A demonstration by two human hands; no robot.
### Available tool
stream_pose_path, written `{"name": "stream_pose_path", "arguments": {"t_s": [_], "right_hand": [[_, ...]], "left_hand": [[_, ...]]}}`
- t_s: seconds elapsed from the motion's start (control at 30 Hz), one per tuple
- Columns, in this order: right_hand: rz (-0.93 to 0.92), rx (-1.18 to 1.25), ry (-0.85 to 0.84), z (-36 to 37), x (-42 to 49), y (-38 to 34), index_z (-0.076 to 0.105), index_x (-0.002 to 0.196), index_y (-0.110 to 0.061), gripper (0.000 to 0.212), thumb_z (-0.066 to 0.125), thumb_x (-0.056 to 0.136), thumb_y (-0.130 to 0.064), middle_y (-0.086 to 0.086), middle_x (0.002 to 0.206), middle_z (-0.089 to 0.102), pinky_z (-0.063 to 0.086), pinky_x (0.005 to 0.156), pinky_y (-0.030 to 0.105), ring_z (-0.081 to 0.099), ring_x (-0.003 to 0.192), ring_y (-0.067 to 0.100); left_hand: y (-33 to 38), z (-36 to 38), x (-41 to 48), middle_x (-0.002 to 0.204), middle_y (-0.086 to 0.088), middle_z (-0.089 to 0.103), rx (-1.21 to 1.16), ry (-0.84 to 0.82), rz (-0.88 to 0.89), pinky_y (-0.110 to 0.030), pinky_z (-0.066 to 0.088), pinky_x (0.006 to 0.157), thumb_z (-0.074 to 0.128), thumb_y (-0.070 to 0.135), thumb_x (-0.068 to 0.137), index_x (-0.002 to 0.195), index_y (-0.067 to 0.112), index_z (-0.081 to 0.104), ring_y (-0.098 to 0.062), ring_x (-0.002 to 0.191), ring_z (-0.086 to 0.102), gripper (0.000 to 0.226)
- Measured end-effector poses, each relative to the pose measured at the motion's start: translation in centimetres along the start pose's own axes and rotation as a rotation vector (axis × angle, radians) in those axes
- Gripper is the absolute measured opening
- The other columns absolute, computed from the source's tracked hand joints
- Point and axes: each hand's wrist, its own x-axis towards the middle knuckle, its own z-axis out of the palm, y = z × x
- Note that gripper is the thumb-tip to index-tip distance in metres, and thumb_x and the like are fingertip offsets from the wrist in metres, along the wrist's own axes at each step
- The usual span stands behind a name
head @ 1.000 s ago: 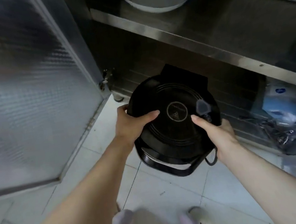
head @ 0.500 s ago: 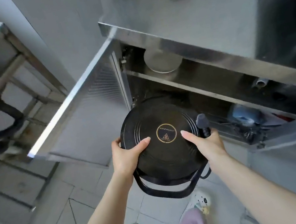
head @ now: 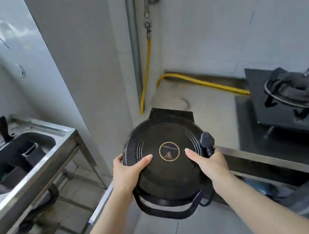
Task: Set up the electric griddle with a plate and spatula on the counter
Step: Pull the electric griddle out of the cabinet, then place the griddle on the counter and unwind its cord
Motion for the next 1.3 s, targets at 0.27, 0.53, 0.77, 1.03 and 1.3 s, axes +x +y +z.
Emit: {"name": "stream_pose_path", "arguments": {"t_s": [0.27,0.53,0.77,1.03,1.3], "right_hand": [[-0.113,-0.005,0.041,-2.0,7.5,-9.8,0.044,0.118,-0.022,0.061,0.071,0.074,-0.054,0.000,0.105,0.056,0.041,0.073,0.033,0.053,0.088,0.021],[-0.117,-0.025,0.024,-2.9,20.3,-16.6,0.044,0.129,-0.016,0.059,0.062,0.084,-0.050,0.004,0.108,0.055,0.040,0.070,0.030,0.053,0.093,0.024],[-0.009,-0.072,0.017,-2.4,28.6,-16.9,0.048,0.127,-0.015,0.058,0.062,0.083,-0.050,0.006,0.113,0.059,0.040,0.075,0.034,0.054,0.095,0.025],[0.091,-0.076,0.026,-0.7,33.1,-15.4,0.054,0.121,-0.014,0.051,0.066,0.082,-0.046,0.008,0.114,0.063,0.049,0.090,0.039,0.058,0.102,0.029],[0.147,-0.108,0.095,0.1,36.0,-15.4,0.057,0.120,-0.015,0.049,0.063,0.083,-0.046,0.008,0.113,0.063,0.046,0.091,0.039,0.057,0.105,0.030]], "left_hand": [[7.5,6.7,5.3,0.104,0.004,0.067,-0.039,-0.043,0.049,-0.026,0.053,0.067,0.091,0.047,0.042,0.117,0.018,0.052,-0.013,0.088,0.067,0.090],[12.0,16.0,15.0,0.112,-0.004,0.066,-0.042,-0.062,0.001,-0.043,0.056,0.086,0.092,0.048,0.037,0.123,0.014,0.051,-0.024,0.096,0.067,0.101],[10.9,21.0,21.4,0.116,-0.007,0.065,-0.033,-0.072,-0.099,-0.045,0.055,0.087,0.093,0.048,0.034,0.127,0.011,0.049,-0.028,0.098,0.066,0.109],[9.5,22.9,26.2,0.119,-0.007,0.062,0.008,-0.090,-0.178,-0.046,0.054,0.090,0.092,0.043,0.042,0.128,0.011,0.046,-0.027,0.102,0.063,0.103],[8.6,24.0,28.9,0.124,-0.009,0.057,0.045,-0.158,-0.272,-0.047,0.050,0.095,0.091,0.041,0.047,0.131,0.011,0.040,-0.028,0.109,0.059,0.103]]}}
